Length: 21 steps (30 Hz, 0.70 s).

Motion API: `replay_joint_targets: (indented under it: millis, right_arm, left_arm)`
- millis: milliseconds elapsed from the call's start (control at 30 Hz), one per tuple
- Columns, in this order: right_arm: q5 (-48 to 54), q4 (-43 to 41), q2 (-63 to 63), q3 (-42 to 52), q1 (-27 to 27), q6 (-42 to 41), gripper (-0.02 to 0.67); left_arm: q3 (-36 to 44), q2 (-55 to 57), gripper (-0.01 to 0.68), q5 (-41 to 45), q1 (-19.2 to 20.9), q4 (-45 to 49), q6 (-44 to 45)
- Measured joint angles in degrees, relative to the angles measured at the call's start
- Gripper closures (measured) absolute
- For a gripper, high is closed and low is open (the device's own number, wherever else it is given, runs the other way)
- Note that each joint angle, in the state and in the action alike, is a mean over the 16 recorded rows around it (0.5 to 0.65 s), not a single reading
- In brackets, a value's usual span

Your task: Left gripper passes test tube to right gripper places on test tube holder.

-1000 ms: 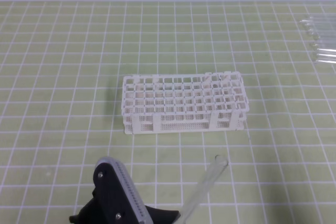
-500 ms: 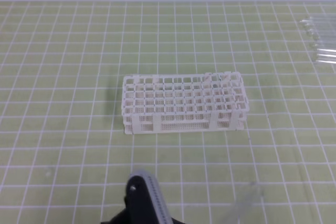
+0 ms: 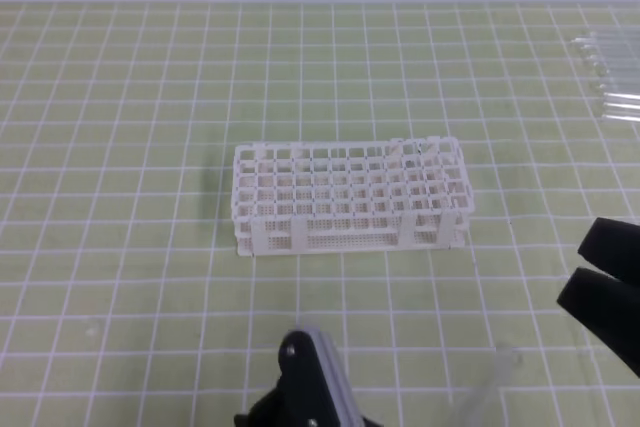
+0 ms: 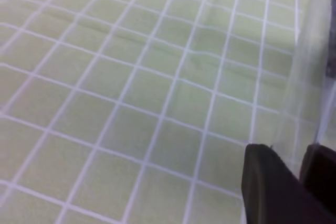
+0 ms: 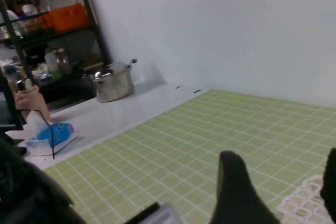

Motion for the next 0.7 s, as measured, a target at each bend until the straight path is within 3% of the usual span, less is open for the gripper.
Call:
replay_joint_targets:
  millis: [333, 700]
  right_arm:
    - [3.05, -1.05, 0.43, 0.0, 0.0, -0.12, 0.615]
    - [6.37, -2.23, 0.43, 0.0, 0.0, -0.95, 0.612]
  left_arm:
    - [0.02, 1.03, 0.666, -10.18, 4.1, -1.16, 4.96]
    - [0.03, 4.8, 0.666, -18.68, 4.74, -4.83, 9.67]
